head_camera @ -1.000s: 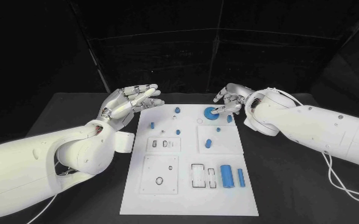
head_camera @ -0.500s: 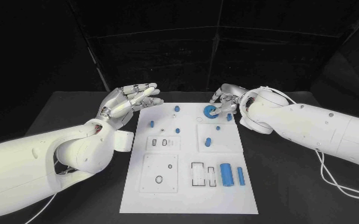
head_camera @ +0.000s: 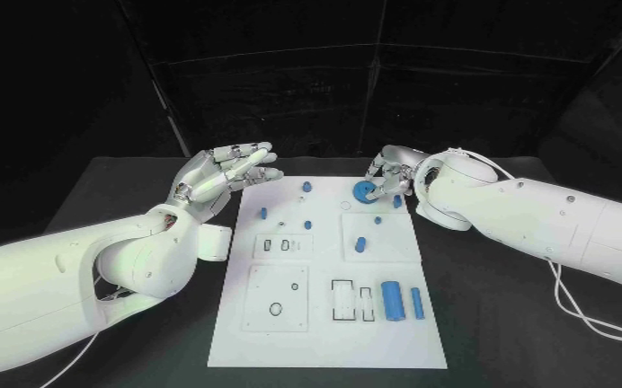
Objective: Assemble the parts on the task board
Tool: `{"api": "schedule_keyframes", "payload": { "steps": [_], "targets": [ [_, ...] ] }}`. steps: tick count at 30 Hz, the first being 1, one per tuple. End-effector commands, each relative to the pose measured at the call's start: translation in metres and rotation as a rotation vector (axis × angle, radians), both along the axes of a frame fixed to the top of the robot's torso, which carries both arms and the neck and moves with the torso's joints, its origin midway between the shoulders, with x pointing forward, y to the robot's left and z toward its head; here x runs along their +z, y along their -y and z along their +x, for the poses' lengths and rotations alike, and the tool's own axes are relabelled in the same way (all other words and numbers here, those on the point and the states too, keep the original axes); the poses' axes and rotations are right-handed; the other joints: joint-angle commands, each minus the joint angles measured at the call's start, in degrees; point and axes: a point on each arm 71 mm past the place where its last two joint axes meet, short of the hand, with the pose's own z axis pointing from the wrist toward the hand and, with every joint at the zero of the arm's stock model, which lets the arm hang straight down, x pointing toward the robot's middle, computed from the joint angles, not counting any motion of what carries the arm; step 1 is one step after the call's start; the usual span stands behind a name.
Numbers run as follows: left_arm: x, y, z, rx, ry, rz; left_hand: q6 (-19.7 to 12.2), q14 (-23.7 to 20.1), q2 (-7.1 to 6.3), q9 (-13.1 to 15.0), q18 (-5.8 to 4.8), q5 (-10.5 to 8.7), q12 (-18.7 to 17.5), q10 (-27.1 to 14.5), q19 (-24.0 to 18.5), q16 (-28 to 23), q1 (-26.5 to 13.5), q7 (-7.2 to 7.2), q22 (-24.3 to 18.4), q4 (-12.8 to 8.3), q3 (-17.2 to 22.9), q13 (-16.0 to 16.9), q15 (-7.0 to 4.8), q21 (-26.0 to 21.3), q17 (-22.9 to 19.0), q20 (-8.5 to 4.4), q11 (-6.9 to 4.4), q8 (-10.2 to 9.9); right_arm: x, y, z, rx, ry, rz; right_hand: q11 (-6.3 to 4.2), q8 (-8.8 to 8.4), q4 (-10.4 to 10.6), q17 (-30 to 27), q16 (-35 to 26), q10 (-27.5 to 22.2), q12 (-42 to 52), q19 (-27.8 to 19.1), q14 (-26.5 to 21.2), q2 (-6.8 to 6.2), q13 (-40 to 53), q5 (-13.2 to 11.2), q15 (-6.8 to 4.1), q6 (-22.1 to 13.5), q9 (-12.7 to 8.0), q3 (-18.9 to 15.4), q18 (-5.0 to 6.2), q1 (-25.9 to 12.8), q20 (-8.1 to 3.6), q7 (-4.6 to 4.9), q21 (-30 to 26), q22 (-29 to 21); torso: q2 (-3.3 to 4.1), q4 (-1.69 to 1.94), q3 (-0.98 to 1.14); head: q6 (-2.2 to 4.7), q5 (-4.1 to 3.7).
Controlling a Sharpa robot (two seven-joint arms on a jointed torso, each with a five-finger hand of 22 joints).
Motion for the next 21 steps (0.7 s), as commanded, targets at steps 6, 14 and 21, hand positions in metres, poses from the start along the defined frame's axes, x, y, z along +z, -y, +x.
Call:
{"api": "schedule_keyframes", "payload": {
  "steps": [6, 14, 21],
  "targets": [
    [0.0014, 0.0011, -0.0002, -0.014, 0.009, -0.004, -0.2, 0.0, 0.38, -0.1, 0.11, -0.05, -0.2, -0.1, 0.3, -0.4, 0.1, 1.0, -0.1, -0.4, 0.1, 0.0, 0.4, -0.3, 0.0, 0.17, 0.29, -0.3, -0.0003, -0.0022, 0.0006, 0.007, -0.004, -0.033, -0.19, 0.85, -1.1, 6.7, 0.4, 0.9, 1.1, 0.8, 4.3, 1.19, 3.3, -0.9, 0.3, 2.1, 0.1, 0.9, -0.43, -0.1, -0.04, -0.24, 0.8, 0.7, 0.04, -0.03, 0.0, -0.26, 0.01],
    [0.0013, 0.001, -0.0001, -0.014, 0.009, -0.004, -0.2, 0.1, 0.38, 0.0, 0.12, -0.05, -0.3, -0.1, 0.4, -0.5, 0.2, 1.02, -0.1, -0.5, 0.0, 0.0, 0.4, -0.4, 0.0, 0.18, 0.3, -0.3, -0.0018, -0.0063, 0.0008, 0.013, -0.01, -0.046, -0.38, 1.02, -1.6, 6.9, 0.5, 1.2, 1.4, 1.0, 4.4, 1.75, 3.9, -1.5, 0.16, 3.5, 0.0, 1.7, -0.5, -0.4, -0.16, -0.46, 1.1, 1.1, 0.07, 0.04, 0.0, -0.46, 0.01],
    [0.0012, 0.0013, 0.0, -0.018, 0.007, -0.005, -0.2, 0.1, 0.38, 0.0, 0.12, -0.05, -0.3, -0.1, 0.4, -0.5, 0.2, 1.02, -0.1, -0.5, 0.0, 0.0, 0.4, -0.4, 0.0, 0.18, 0.3, -0.3, -0.0031, -0.0077, 0.0015, 0.007, -0.005, -0.058, -0.51, 1.08, -1.7, 6.9, 0.5, 1.3, 1.5, 1.0, 4.4, 1.96, 4.0, -1.6, 0.06, 4.3, 0.0, 2.0, -0.52, -0.8, -0.24, -0.63, 1.2, 1.3, 0.09, 0.02, 0.01, -0.61, -0.12]
  ]
}}
